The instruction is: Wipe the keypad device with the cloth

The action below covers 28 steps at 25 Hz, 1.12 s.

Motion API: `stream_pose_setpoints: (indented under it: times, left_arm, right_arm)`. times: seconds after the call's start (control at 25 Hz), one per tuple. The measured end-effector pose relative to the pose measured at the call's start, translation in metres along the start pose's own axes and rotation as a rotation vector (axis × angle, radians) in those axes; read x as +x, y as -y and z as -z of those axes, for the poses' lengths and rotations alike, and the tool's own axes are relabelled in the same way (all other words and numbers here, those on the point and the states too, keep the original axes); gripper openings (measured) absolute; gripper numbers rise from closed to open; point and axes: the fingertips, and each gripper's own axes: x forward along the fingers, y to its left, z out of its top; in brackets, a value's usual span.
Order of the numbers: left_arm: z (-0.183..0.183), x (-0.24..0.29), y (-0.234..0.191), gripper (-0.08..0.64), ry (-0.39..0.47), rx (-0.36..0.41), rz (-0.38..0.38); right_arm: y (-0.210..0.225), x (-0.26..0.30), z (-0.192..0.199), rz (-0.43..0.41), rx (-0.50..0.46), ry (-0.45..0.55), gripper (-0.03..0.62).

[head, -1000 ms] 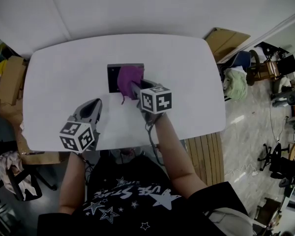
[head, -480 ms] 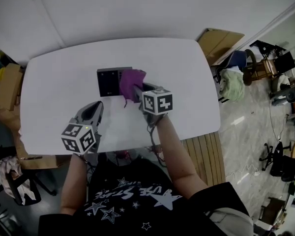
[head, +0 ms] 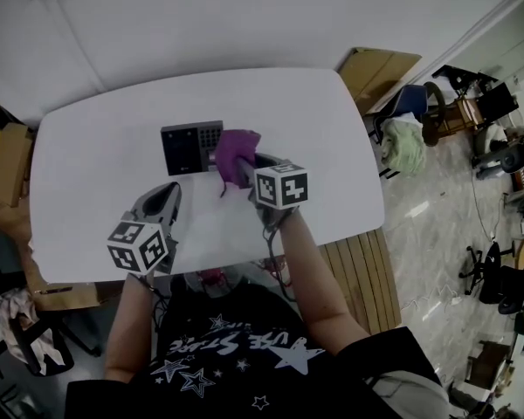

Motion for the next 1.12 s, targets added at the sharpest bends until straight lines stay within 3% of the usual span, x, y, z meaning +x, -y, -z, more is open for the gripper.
stream_pose_setpoints:
  times: [0.56, 1.12]
  left_arm:
    - [-0.002, -0.024, 0.007, 0.008, 0.014, 0.02, 0.061]
    - [-0.004, -0.098, -0.037, 0.008, 0.034, 0.025, 0.129]
  right_arm:
    - [-0.019, -0.029, 0.011, 0.062, 0.013, 0.024, 0.098]
    - [-0.123, -0.037, 0.012, 0.085, 0.006, 0.1, 0.098]
